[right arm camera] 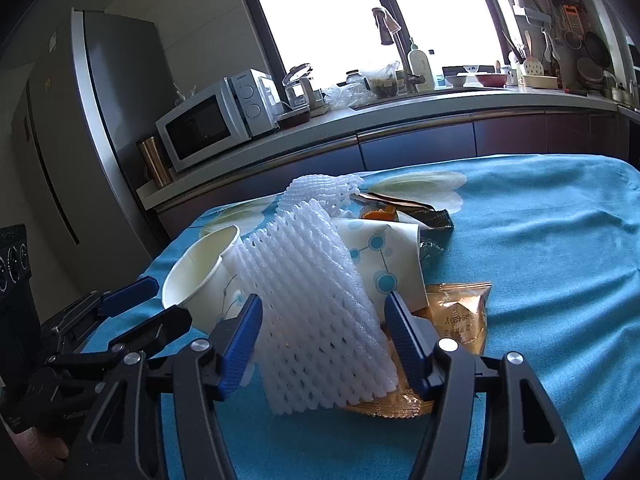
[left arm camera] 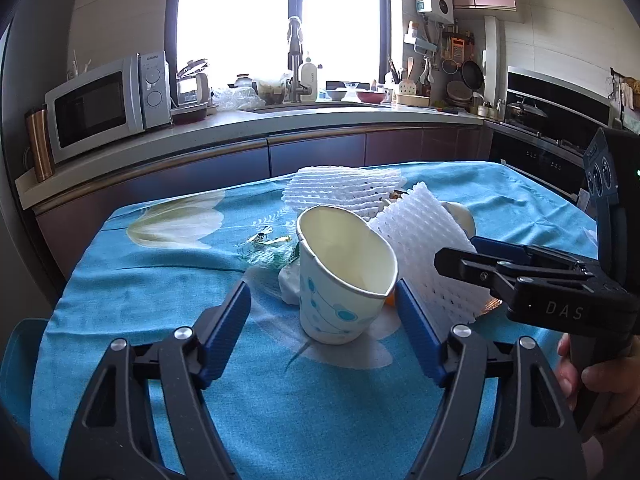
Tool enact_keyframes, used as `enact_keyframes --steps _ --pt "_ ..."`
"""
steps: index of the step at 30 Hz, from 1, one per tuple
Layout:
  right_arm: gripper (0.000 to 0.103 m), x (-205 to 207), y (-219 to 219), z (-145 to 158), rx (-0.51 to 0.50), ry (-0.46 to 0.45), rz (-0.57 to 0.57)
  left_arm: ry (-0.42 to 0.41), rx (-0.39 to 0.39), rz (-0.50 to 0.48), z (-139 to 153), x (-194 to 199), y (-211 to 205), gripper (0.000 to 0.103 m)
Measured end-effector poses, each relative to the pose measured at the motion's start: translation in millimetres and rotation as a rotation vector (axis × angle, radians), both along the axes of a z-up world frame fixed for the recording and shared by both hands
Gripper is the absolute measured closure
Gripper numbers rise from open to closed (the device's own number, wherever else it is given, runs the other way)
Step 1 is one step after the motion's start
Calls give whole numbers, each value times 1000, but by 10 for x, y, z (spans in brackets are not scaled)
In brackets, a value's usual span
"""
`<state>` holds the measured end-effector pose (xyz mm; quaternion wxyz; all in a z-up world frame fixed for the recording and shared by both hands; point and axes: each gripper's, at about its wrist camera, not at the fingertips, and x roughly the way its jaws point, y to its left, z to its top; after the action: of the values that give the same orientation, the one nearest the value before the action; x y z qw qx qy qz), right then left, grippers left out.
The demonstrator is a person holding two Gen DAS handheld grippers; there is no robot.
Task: Collect trash
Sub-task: 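Grasp the white foam net with the right tool while the left tool grasps the white paper cup, then carry the foam net and paper cup over to the blue trash bin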
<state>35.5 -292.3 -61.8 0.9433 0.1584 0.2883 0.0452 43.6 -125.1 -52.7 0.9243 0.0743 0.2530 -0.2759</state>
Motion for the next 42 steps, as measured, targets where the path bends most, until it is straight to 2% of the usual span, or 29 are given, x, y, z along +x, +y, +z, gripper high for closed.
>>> enact_keyframes --steps 2,4,6,7,12,20,27,33,42 --pt "52 7 -3 -17 10 9 15 14 -10 -6 -10 60 -27 43" --pt "65 8 -2 -28 13 12 28 32 -20 -17 -18 97 -29 56" --pt "72 2 3 -30 21 11 39 45 -29 -26 -19 123 1 63" --pt "77 2 5 -30 28 11 48 41 -31 -23 -22 127 7 63" --pt "88 -6 35 -1 48 2 88 36 -55 -11 30 75 92 65" --pt "90 -30 185 223 69 -47 160 20 -85 21 202 -29 471 66" --pt "90 68 517 415 87 -80 264 4 -108 103 378 -127 1069 66" --pt "90 261 965 514 104 -82 378 -30 -113 214 517 -223 1660 66" --pt "90 686 1860 651 115 -75 561 -62 -94 445 636 -190 2645 66"
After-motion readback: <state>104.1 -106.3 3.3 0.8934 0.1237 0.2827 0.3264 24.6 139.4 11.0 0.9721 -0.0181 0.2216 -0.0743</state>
